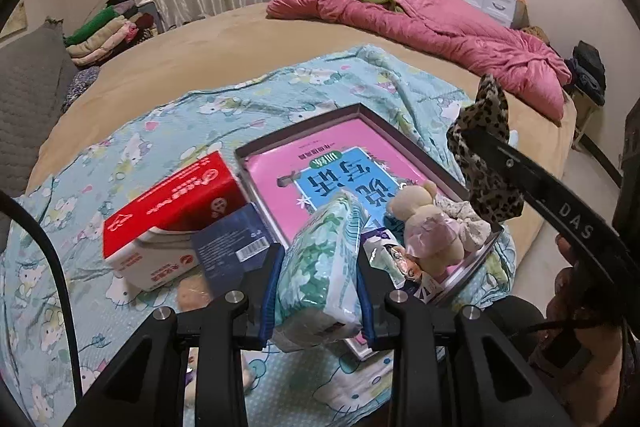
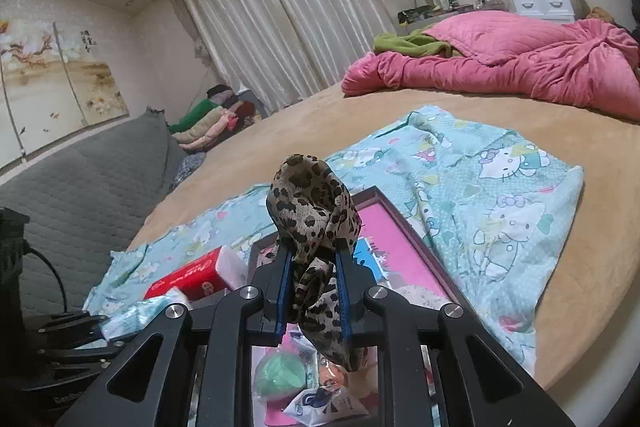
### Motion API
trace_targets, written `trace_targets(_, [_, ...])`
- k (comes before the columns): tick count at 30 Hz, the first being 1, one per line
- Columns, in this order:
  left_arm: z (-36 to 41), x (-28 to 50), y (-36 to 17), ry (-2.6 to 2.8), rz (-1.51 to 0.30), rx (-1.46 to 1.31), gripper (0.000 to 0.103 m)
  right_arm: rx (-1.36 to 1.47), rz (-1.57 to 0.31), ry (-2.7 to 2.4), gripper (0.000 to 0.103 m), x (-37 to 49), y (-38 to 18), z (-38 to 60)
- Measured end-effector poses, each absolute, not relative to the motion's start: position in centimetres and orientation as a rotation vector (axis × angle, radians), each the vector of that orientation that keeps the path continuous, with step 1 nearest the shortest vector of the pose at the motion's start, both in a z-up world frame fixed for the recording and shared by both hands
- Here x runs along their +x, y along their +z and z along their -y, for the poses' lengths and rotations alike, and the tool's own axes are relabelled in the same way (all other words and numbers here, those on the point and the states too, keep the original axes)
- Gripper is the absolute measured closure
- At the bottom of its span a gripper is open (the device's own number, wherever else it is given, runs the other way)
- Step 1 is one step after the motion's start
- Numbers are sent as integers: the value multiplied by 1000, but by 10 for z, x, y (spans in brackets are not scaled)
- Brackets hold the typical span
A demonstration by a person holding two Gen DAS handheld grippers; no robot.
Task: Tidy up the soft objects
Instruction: 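Carry the scrunchie and tissue pack in both tools over the pink book box, then lower the scrunchie onto the pink book and open the right tool while the left releases the tissue pack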
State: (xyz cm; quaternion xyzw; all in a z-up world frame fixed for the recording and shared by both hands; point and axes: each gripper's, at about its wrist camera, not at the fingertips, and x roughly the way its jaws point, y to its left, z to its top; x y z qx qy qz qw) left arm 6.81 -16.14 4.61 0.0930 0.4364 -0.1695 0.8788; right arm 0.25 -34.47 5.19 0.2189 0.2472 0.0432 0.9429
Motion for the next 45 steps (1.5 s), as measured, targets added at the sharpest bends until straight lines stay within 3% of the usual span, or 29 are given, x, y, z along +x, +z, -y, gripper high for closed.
trace_targets(24, [191, 113, -2, -356, -1029, 227, 70, 489, -528, -6, 82, 3, 41, 364])
trace_targets(45, [196, 139, -38, -367, -1127, 179, 70, 421, -688, 80, 81, 27, 12, 339])
